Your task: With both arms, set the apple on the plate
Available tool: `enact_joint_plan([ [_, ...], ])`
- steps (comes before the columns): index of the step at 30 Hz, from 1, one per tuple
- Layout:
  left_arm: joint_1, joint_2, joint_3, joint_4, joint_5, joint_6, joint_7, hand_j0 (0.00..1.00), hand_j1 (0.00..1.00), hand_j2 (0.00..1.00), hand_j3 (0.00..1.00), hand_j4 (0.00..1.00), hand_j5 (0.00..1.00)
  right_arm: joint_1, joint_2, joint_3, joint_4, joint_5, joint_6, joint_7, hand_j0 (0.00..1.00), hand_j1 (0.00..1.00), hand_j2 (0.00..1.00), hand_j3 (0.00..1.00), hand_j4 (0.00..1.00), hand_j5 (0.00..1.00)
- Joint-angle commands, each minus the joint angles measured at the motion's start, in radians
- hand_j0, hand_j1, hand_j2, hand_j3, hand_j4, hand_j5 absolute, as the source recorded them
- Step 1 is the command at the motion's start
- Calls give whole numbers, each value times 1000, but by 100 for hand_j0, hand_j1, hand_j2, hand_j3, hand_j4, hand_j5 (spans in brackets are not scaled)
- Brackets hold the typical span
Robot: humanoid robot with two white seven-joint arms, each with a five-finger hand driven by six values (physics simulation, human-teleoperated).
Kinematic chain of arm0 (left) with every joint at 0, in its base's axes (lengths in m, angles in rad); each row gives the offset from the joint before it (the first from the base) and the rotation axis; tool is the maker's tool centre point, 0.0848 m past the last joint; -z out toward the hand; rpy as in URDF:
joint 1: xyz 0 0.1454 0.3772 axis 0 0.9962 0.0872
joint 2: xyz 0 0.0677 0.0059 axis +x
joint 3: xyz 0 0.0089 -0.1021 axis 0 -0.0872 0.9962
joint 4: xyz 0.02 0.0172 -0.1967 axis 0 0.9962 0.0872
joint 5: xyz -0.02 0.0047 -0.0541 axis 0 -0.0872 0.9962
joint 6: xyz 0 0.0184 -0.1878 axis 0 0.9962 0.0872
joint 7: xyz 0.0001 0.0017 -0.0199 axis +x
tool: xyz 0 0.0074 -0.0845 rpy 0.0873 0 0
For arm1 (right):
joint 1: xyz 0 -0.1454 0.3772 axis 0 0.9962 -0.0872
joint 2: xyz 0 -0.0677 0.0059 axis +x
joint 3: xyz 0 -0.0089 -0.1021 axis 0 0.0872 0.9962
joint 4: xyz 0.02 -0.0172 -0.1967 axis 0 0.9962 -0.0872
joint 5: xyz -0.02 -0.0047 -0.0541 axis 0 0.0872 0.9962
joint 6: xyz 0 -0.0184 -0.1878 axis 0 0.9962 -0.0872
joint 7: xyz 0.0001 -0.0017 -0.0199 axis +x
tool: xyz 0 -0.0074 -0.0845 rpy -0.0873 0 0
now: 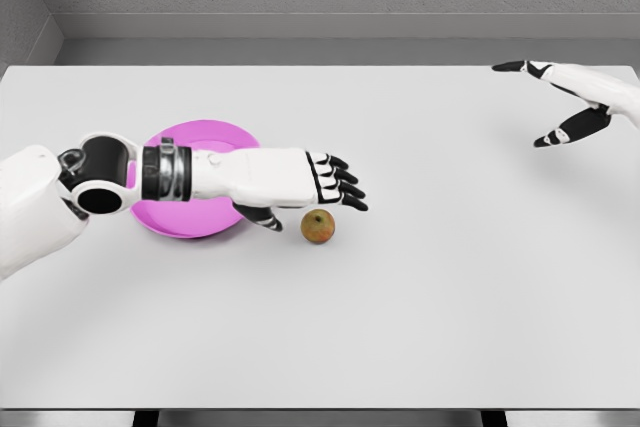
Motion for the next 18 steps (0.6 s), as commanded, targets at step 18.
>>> enact_joint_plan([
  [18,-6,-84,-50,100,-113,2,0,92,92,92,92,92,92,5,-16,-1,-18,-8,3,0,100,100,100,100,100,100],
])
